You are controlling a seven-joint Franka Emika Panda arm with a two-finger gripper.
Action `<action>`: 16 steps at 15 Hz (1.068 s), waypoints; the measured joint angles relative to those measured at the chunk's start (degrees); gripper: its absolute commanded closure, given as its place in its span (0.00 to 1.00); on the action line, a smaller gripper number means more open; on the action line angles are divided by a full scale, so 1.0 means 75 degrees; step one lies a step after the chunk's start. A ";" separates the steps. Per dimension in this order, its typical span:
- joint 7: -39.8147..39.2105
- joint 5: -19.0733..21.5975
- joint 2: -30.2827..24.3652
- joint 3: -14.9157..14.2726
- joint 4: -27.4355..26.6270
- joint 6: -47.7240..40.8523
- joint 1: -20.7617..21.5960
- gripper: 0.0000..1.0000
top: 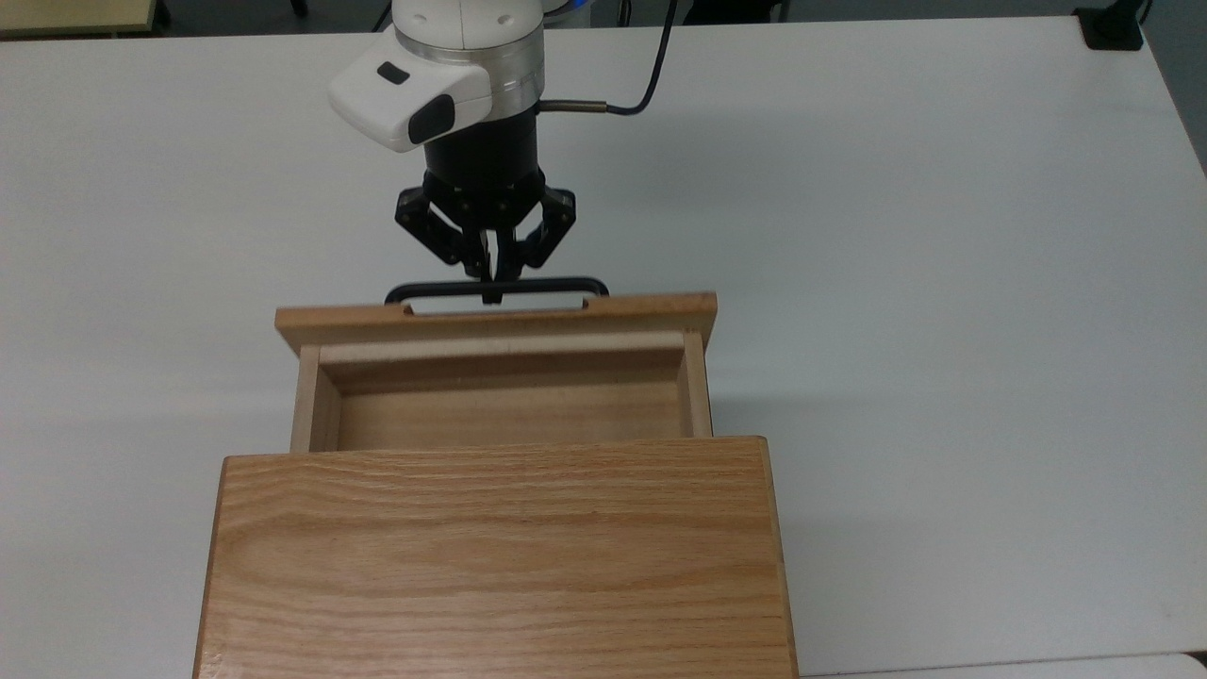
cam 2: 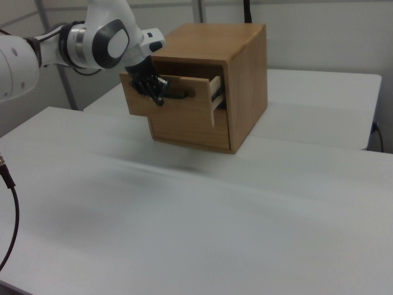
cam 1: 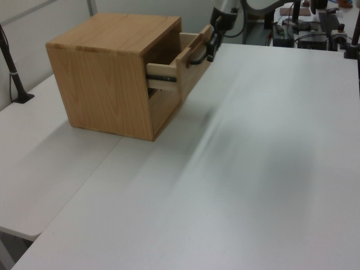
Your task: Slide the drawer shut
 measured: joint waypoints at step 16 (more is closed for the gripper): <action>0.0153 0.0000 0.1143 0.0002 0.0009 0.4347 -0.0018 1.00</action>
